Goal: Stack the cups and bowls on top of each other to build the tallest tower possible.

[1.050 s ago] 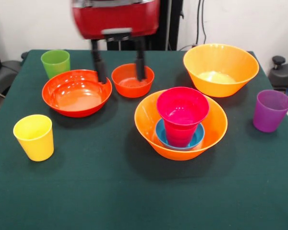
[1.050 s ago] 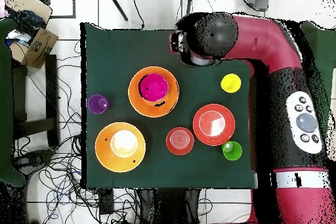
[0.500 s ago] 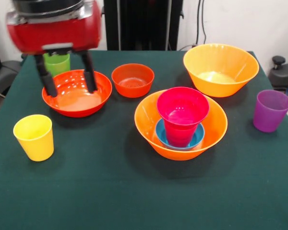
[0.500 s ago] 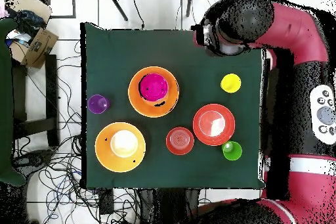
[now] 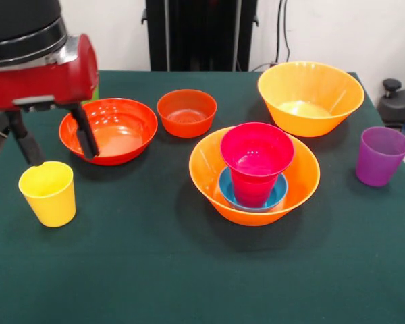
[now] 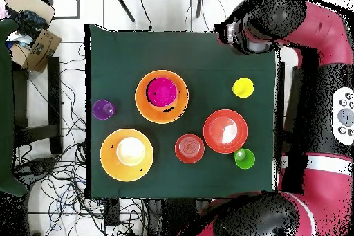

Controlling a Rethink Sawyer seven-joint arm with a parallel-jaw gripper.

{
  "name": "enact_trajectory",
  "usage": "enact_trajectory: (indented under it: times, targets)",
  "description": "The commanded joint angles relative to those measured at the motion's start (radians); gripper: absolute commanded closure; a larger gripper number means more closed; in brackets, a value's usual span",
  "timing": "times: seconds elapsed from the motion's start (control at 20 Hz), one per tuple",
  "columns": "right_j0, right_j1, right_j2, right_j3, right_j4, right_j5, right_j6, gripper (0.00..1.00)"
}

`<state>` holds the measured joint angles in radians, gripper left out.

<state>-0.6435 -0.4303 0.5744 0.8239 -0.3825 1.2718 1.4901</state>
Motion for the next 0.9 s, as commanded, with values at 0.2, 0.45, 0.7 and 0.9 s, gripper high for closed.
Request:
enact_trajectory:
  times: [0.2,0.45,0.7,0.9]
  targets:
    - [0.004,0.049,-0.011,-0.063,-0.062,0.045,-0.175,0.0]
    - [0.005,0.064,-0.023,-0.082,-0.059,0.049,-0.141,0.0]
    - [0.0,0.08,-0.014,-0.101,-0.06,0.015,-0.168,0.0]
    - [0.009,0.096,0.0,-0.143,-0.072,0.016,-0.208,0.0]
